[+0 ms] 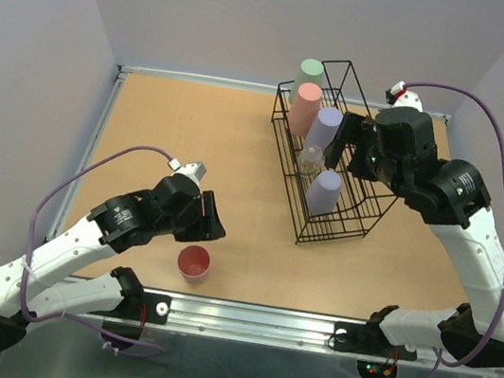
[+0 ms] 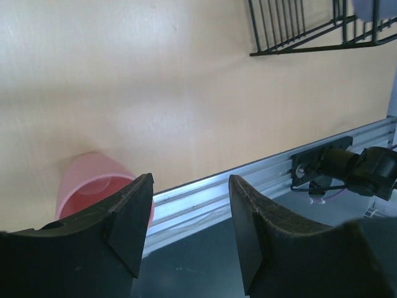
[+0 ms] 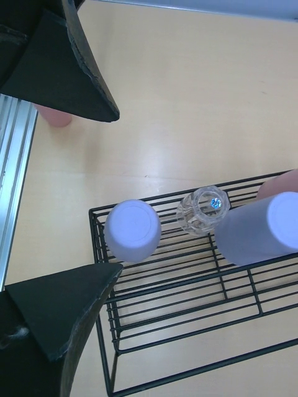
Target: Load the cups into the dish rack
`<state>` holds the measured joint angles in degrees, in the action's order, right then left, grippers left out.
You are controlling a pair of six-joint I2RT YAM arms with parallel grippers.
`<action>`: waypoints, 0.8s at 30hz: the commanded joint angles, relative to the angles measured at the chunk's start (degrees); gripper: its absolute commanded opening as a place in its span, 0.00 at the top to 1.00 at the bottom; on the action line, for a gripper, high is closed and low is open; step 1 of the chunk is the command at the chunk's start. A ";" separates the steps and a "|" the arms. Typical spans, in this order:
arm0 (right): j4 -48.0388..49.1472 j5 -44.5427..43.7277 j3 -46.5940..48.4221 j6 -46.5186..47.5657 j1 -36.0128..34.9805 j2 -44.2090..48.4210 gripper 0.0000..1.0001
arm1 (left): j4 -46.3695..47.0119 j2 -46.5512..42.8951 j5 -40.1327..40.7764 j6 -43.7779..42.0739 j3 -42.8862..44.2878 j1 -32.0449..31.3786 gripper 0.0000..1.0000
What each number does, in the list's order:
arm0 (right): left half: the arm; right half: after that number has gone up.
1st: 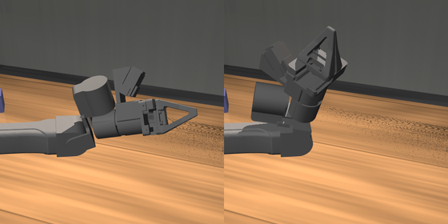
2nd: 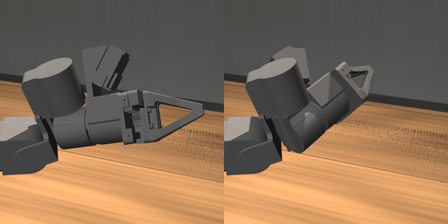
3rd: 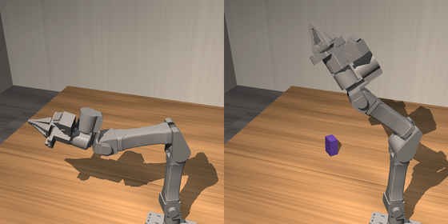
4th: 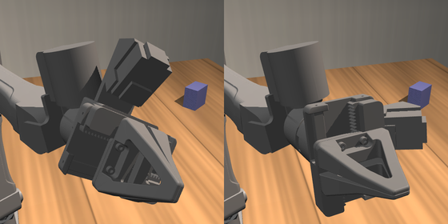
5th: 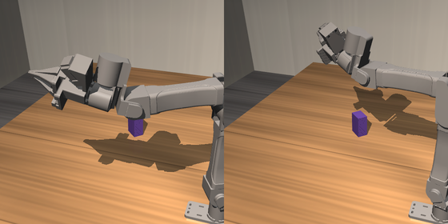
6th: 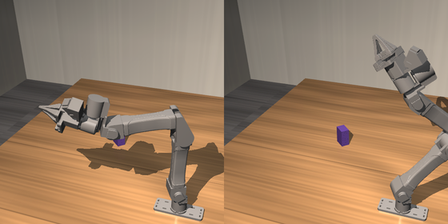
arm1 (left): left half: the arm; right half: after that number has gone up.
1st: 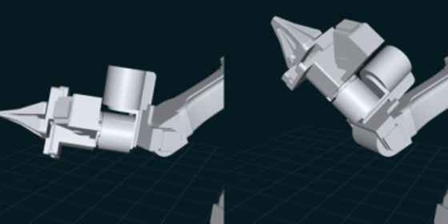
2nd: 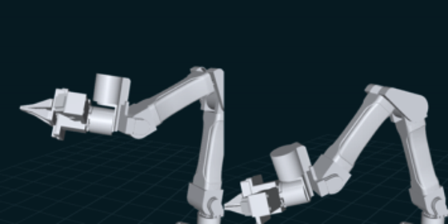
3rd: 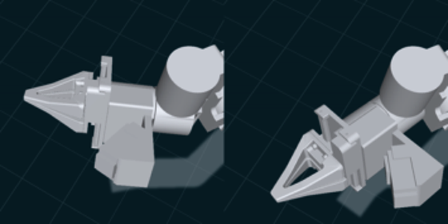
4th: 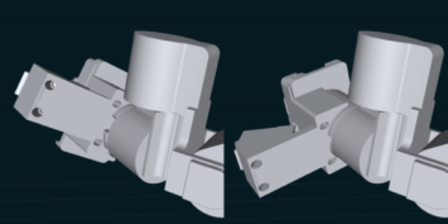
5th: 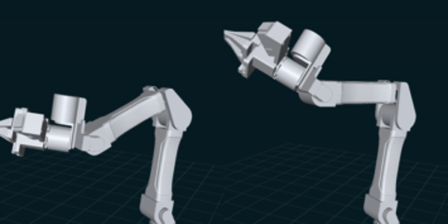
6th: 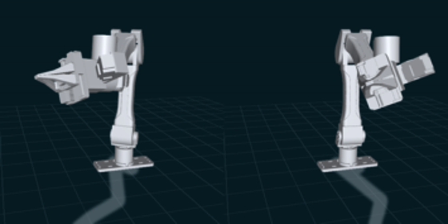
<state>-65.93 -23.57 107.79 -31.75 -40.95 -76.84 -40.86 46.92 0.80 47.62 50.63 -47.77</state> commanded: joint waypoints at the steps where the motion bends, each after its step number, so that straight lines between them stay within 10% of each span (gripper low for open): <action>1: 3.61 0.02 -3.63 -0.07 -0.36 2.83 0.00 | -4.92 -0.16 -0.36 2.56 -1.41 0.22 0.38; 24: 4.76 -2.09 -15.15 -2.09 -0.36 13.73 0.00 | -6.52 10.21 -2.91 4.24 -3.26 -2.94 0.43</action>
<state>-63.77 -24.29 93.95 -33.28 -40.95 -64.77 -49.04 55.37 -1.89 50.70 48.27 -49.50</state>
